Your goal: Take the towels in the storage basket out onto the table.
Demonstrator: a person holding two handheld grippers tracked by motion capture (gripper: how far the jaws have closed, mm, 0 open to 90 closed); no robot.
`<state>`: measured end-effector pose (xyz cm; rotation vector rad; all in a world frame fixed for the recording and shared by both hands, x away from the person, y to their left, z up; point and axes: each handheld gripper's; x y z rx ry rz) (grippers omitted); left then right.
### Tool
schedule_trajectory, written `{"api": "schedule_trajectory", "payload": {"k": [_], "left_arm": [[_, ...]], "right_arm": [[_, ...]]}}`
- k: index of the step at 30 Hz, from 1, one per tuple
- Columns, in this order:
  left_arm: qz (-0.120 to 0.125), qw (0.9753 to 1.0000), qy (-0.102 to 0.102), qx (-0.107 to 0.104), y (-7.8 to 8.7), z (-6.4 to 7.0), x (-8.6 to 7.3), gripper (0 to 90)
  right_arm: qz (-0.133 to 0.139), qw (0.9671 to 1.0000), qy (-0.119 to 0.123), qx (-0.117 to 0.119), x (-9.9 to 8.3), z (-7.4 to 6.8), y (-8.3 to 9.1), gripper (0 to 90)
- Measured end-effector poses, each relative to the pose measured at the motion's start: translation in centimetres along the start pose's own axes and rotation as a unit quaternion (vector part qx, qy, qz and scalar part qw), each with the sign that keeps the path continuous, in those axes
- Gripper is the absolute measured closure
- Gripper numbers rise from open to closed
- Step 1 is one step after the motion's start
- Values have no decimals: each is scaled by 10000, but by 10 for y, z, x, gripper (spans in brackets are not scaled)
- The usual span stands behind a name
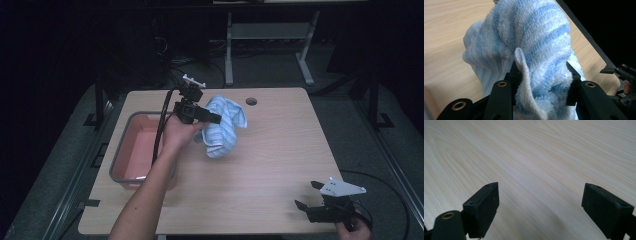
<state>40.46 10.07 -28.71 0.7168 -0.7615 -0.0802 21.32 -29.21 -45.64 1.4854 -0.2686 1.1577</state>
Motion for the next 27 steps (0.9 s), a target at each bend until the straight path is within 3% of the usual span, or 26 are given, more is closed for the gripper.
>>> {"api": "schedule_trajectory", "payload": {"k": [12, 27], "left_arm": [[-88, 9999, 0, -110, -29, -1, -1, 615], [-348, 9994, 7, -92, -73, -4, -8, 614]], "right_arm": [[16, 10000, -17, -18, 0, 2, 1, 139], [8, 10000, 38, -9, 0, -1, 0, 138]]}}
Point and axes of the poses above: each handheld gripper's, and its own axes: y roughly backward along the jaws, x roughly out of its top, z roughly to its right, and after that the axes turned 13 degrees about -x, right-handed
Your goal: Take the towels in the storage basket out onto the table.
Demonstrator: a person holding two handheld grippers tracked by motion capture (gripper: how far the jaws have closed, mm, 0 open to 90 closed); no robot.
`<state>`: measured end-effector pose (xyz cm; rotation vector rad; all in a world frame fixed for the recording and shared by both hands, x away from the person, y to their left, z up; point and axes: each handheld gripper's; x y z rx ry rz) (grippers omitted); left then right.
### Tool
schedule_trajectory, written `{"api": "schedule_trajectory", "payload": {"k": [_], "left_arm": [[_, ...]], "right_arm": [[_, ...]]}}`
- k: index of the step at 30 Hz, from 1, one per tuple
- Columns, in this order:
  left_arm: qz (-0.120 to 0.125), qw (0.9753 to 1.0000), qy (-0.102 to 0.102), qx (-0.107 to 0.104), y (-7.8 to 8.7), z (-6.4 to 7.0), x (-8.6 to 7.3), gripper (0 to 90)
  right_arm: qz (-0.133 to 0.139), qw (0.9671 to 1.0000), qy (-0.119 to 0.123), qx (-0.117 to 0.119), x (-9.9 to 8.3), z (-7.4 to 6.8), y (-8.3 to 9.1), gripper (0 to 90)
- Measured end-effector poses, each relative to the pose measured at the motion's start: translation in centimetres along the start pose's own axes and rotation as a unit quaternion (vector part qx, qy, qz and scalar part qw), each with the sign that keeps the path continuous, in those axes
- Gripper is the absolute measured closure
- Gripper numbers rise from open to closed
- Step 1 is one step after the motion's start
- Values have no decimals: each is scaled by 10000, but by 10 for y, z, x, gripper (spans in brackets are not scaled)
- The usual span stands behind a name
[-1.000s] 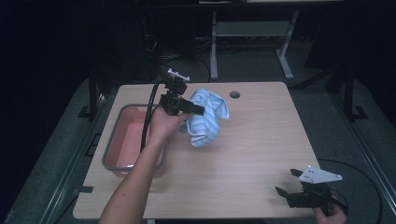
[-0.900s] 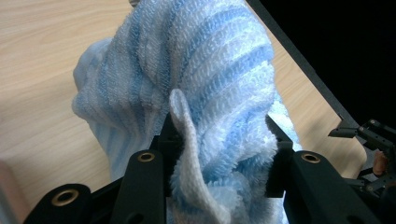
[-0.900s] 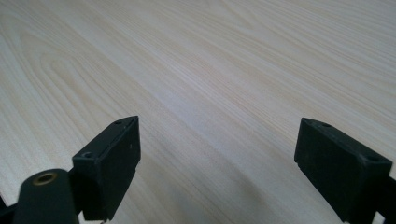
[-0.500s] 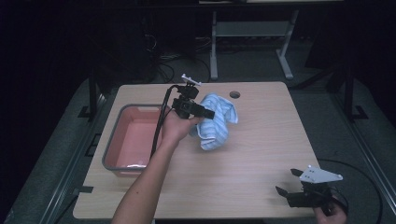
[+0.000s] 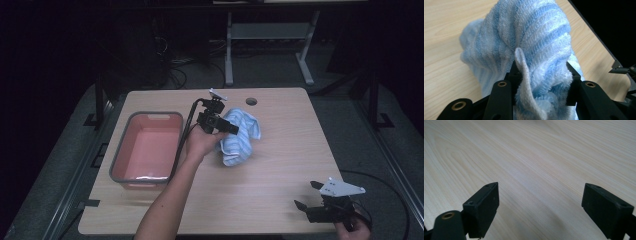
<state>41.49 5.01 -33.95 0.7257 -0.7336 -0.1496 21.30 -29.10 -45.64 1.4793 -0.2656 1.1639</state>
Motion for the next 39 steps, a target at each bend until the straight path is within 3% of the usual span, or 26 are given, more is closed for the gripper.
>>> {"api": "schedule_trajectory", "payload": {"k": [13, 17, 20, 39], "left_arm": [[12, 10000, 97, -19, -36, -1, 0, 612], [84, 9998, 188, 77, -46, -3, -2, 610], [-26, 9996, 197, 177, -52, -8, -5, 609], [-113, 9992, 395, -12, -82, -20, -23, 597]], "right_arm": [[6, 10000, 21, -4, 0, 0, 0, 138], [4, 10000, 32, 3, 1, 0, -1, 138], [10, 10000, 51, 9, 2, -1, -1, 138], [-11, 10000, 28, 48, 2, -1, -4, 139]]}}
Point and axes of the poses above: each handheld gripper's, and its own axes: y roughly backward along the jaws, x roughly out of its top, z roughly to its right, and after that the axes turned 13 degrees about -x, right-handed
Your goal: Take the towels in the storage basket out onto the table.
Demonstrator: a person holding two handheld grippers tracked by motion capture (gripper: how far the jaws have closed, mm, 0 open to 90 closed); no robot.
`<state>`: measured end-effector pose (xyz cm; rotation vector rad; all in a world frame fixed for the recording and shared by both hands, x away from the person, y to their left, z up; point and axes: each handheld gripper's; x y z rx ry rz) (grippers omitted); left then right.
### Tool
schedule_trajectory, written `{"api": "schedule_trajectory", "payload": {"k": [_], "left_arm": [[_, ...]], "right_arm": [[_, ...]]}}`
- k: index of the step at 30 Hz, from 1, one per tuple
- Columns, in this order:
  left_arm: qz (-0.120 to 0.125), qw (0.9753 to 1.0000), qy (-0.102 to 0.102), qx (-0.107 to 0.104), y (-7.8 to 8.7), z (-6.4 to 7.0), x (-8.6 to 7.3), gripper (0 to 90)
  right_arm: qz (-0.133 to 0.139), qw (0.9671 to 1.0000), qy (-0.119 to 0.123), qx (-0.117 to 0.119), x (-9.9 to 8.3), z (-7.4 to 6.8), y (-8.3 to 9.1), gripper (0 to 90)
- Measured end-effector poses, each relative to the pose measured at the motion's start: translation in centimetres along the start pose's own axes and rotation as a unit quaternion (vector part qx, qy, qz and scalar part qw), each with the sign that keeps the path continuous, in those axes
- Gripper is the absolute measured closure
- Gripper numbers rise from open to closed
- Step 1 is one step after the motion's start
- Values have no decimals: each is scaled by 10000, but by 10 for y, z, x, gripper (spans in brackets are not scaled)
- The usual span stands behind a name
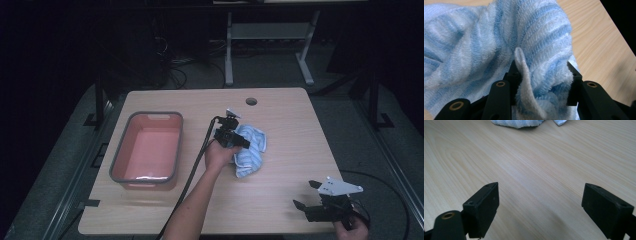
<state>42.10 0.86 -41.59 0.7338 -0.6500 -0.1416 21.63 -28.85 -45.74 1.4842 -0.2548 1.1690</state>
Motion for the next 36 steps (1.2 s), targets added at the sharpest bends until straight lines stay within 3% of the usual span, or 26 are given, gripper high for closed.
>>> {"api": "schedule_trajectory", "payload": {"k": [8, 18, 21, 30, 36], "left_arm": [[-41, 10000, -4, 5, -6, -1, -4, 576], [78, 10000, -29, 18, -8, 0, -6, 474], [57, 9998, -129, 159, -7, 2, -7, 449], [125, 9998, -113, 47, -3, 4, -7, 362], [227, 9997, -115, -25, 3, 5, -9, 349]], "right_arm": [[4, 10000, 25, 1, 1, -1, 0, 138], [4, 10000, -1, -28, 0, 0, 1, 139], [21, 10000, 9, -30, 0, 0, 2, 138], [42, 10000, -15, -34, 1, -1, 1, 138], [53, 10000, 3, -63, 1, -2, 4, 139]]}}
Point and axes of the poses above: each handheld gripper's, and its own axes: y roughly backward along the jaws, x roughly out of its top, z roughly to its right, and after that the axes turned 13 degrees about -x, right-handed
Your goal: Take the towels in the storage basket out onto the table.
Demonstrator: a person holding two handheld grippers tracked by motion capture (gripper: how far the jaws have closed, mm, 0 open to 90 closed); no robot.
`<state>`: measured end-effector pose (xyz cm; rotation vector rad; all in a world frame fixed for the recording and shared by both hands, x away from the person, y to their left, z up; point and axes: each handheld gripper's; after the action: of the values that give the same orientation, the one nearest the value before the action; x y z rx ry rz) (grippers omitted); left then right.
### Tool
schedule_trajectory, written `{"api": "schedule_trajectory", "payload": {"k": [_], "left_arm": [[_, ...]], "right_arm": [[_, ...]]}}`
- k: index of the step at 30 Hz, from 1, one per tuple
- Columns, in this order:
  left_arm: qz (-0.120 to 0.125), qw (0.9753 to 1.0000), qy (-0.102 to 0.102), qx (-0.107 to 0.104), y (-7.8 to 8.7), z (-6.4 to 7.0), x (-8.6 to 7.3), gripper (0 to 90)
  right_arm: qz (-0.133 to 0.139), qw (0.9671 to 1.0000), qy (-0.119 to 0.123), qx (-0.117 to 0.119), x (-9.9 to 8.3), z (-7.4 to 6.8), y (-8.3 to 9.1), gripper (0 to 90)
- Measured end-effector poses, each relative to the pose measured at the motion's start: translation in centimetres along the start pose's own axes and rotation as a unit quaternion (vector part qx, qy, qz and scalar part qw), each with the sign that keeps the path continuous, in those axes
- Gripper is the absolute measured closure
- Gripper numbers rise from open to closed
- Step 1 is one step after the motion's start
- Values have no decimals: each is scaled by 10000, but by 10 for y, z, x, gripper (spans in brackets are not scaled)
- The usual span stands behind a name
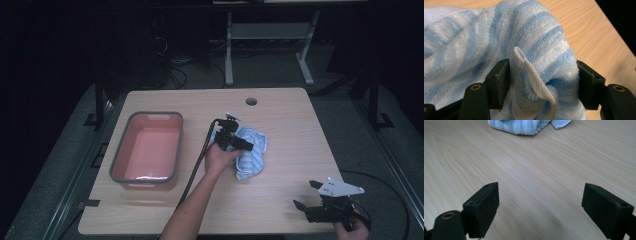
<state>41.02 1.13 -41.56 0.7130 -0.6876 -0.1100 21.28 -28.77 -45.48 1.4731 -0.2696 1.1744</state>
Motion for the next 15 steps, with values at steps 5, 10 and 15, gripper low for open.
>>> {"api": "schedule_trajectory", "payload": {"k": [5, 10, 15], "left_arm": [[66, 10000, -51, -8, 6, 3, -1, 321], [99, 9999, -62, -50, 10, 5, -2, 308], [120, 9999, -82, -56, 14, 4, -3, 307]], "right_arm": [[-5, 10000, -38, 14, 0, 1, -1, 138], [-6, 10000, -2, 6, 0, 0, -1, 138], [-17, 10000, -17, -10, 0, 2, -1, 138]]}}
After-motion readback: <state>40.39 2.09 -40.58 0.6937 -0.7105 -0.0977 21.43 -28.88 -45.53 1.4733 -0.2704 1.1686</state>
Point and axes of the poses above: each handheld gripper's, and its own axes: y roughly backward along the jaws, x roughly out of its top, z roughly to its right, and after that the axes turned 13 degrees about -x, right-handed
